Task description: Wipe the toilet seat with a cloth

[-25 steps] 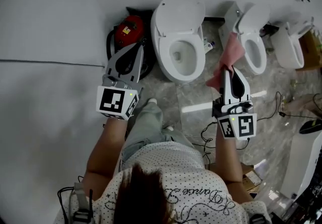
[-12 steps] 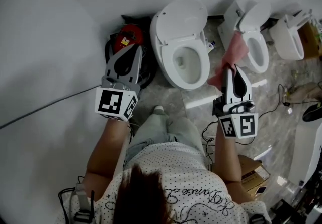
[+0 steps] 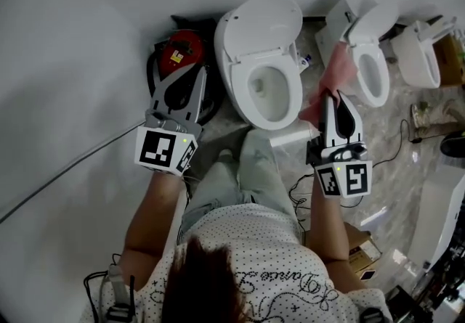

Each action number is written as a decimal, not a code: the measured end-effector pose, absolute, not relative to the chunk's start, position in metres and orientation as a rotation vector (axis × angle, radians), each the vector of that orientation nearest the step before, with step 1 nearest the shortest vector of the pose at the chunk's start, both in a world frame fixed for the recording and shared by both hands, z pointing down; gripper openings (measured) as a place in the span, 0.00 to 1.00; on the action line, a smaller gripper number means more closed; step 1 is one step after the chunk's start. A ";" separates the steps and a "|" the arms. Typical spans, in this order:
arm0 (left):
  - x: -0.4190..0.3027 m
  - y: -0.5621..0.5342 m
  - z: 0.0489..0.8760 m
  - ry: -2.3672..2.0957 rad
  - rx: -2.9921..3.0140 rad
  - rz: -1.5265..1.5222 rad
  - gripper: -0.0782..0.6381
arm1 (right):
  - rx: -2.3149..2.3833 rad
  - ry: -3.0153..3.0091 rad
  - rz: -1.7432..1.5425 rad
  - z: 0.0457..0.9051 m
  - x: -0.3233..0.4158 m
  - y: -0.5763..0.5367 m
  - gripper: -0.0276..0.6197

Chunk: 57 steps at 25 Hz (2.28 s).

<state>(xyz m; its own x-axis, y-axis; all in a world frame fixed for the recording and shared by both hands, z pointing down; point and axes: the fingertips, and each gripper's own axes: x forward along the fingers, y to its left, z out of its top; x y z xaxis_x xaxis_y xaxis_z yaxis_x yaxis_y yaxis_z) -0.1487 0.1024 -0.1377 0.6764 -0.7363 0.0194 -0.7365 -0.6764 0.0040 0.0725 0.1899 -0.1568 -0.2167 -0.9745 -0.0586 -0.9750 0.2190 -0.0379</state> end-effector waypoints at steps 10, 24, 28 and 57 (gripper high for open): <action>-0.122 0.058 -0.145 -1.456 2.811 0.009 0.11 | -1.690 2.526 0.058 -0.163 0.099 0.102 0.09; -0.079 0.020 -0.133 -1.698 2.668 0.014 0.11 | -1.453 2.678 0.026 -0.147 0.141 0.027 0.09; -0.074 0.018 -0.128 -1.717 2.639 0.037 0.11 | -1.414 2.705 -0.005 -0.141 0.142 0.015 0.09; -0.124 -0.080 -0.001 -1.589 2.446 0.141 0.11 | -1.530 2.796 -0.511 0.025 0.056 -0.053 0.09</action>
